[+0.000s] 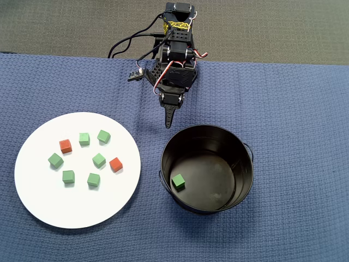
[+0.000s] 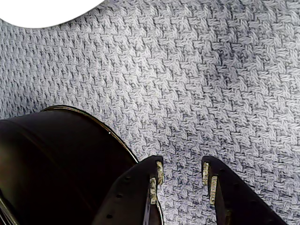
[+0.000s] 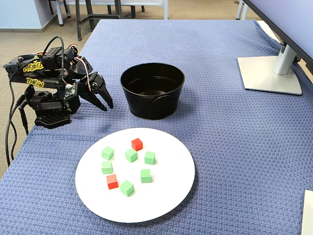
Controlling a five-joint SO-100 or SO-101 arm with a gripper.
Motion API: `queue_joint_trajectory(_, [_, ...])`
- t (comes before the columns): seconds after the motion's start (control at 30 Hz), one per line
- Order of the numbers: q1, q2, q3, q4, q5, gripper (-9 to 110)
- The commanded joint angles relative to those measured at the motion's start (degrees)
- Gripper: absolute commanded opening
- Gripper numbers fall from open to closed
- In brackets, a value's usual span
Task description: Pick up the green cubes from the white plate and place them in the black recipient
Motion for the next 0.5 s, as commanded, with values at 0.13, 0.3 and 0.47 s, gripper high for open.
queue_joint_trajectory(0.13, [-3.8, -1.5, -3.3, -3.6, -5.5, 0])
queue_joint_trajectory(0.3, [-4.0, -1.8, -3.4, -3.5, -5.8, 0])
queue_joint_trajectory(0.47, [-3.7, -1.5, -3.5, -4.2, -5.6, 0])
